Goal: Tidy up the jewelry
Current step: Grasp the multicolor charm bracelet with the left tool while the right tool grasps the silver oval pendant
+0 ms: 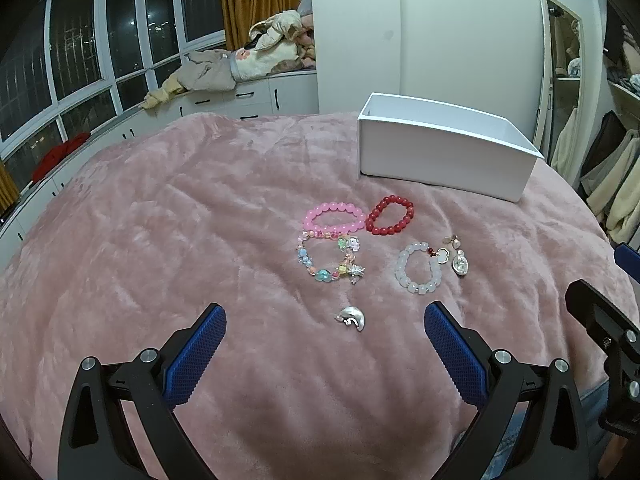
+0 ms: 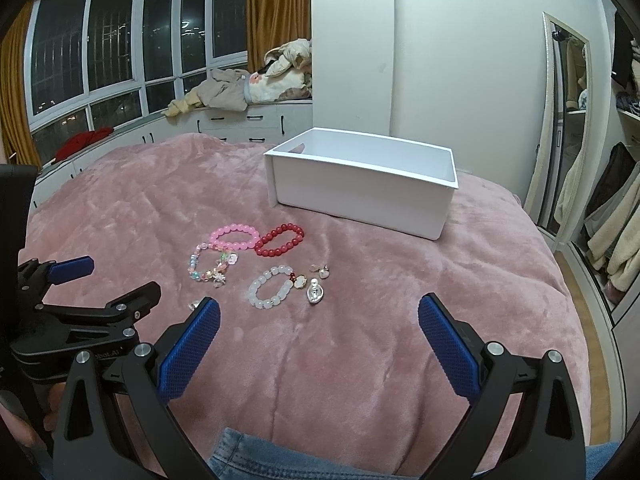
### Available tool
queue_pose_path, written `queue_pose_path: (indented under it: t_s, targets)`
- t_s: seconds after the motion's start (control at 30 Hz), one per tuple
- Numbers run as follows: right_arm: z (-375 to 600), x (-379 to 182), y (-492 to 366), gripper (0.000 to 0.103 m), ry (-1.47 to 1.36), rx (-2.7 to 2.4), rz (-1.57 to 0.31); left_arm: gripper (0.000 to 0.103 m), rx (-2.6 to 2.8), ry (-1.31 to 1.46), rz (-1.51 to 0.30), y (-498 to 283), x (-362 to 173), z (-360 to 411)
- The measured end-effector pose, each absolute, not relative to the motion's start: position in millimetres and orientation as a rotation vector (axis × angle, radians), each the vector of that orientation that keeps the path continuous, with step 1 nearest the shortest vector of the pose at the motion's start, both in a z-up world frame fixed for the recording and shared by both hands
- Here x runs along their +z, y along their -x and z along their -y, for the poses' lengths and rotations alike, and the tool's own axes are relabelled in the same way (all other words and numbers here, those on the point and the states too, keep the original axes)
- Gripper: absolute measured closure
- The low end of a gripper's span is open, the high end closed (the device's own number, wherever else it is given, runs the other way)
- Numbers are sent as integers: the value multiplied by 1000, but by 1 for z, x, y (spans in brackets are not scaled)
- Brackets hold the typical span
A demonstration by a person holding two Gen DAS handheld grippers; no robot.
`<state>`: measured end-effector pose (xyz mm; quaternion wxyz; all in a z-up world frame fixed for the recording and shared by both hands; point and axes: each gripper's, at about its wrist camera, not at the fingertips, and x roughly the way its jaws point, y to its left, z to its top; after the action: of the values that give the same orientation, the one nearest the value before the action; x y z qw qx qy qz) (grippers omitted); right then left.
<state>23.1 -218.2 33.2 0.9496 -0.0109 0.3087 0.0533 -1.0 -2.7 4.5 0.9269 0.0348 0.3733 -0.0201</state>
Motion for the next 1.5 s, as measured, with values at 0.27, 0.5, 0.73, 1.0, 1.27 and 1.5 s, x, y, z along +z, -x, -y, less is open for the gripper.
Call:
queue_pose_path:
  t_s: [0.27, 0.5, 0.73, 1.0, 1.27, 1.5]
  targets:
    - [212, 36, -47, 6, 38, 104, -650, 3, -29, -88, -772, -19, 12, -1]
    - [211, 26, -89, 18, 4, 115, -731, 3, -21, -26, -807, -56, 16, -9]
    - [213, 6, -128, 24, -9, 76, -797, 3, -25, -23, -833, -95, 8, -10]
    - [213, -22, -161, 39, 18, 47, -876, 6, -8, -36, -932, -137, -32, -7]
    - [218, -49, -170, 50, -5, 72, -973, 18, 7, -58, -960, -147, -55, -11]
    - [220, -65, -171, 61, -24, 90, -1030, 35, 7, -52, -1015, -151, -79, -17]
